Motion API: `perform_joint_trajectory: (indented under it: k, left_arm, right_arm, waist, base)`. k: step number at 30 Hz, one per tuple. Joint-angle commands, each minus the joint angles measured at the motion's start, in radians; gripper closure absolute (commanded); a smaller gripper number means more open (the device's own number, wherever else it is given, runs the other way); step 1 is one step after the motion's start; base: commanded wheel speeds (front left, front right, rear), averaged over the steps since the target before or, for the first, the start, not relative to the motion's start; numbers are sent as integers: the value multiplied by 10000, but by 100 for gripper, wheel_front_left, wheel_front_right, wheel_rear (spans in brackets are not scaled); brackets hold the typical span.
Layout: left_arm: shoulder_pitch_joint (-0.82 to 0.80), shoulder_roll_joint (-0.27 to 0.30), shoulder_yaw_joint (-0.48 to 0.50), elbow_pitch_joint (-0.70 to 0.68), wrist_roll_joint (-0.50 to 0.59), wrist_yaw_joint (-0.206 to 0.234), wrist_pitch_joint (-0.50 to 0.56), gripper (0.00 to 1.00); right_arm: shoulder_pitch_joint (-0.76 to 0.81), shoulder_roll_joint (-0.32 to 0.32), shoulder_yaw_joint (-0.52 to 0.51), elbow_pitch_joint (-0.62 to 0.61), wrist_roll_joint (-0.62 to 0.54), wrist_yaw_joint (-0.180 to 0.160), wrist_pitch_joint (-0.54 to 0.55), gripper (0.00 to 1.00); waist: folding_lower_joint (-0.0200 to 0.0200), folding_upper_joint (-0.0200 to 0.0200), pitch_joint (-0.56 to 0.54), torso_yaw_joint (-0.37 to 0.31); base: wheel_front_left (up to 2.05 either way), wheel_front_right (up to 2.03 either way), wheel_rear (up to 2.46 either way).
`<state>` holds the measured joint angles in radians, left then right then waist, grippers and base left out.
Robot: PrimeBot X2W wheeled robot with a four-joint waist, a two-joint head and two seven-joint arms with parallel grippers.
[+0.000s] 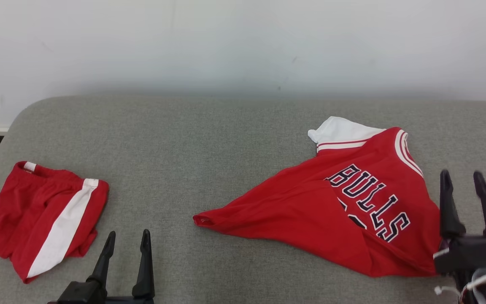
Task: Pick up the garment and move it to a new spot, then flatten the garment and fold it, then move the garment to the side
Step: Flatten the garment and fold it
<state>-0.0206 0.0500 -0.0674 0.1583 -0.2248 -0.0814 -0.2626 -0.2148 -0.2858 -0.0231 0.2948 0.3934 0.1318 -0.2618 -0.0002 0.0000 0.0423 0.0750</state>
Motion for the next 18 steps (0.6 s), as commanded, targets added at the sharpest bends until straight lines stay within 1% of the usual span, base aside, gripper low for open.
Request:
perform_joint_trajectory:
  k: [1,5,7,11,18]
  left_arm:
    - [87,8,32,22,91,-41,-34,0]
    - [135,8,91,24,187,-81,-34,0]
    - [174,8,150,21,256,-106,-34,0]
    - [224,8,262,-35,330,-129,-34,0]
    - [175,5,369,-22,385,-168,-34,0]
  right_arm:
    - [576,271,-206,-426,-147,-20,-43,0]
    - [1695,901,-600,-1294,-468,-20,-44,0]
    - [2177,1219,-715,-1572,-572,-20,-44,0]
    - [2805,1647,-799,-1970,-725,-20,-44,0]
    - [3050,1889,-758,-1910,-831,-20,-43,0]
  waist:
    - [2,0,-111,-101]
    - [2,0,-195,-126]
    - [2,0,-233,-142]
    - [2,0,-243,-197]
    - [2,0,-213,-304]
  base:
    - [0,0,0]
    - [0,0,0]
    - [0,0,0]
    - [0,0,0]
    - [0,0,0]
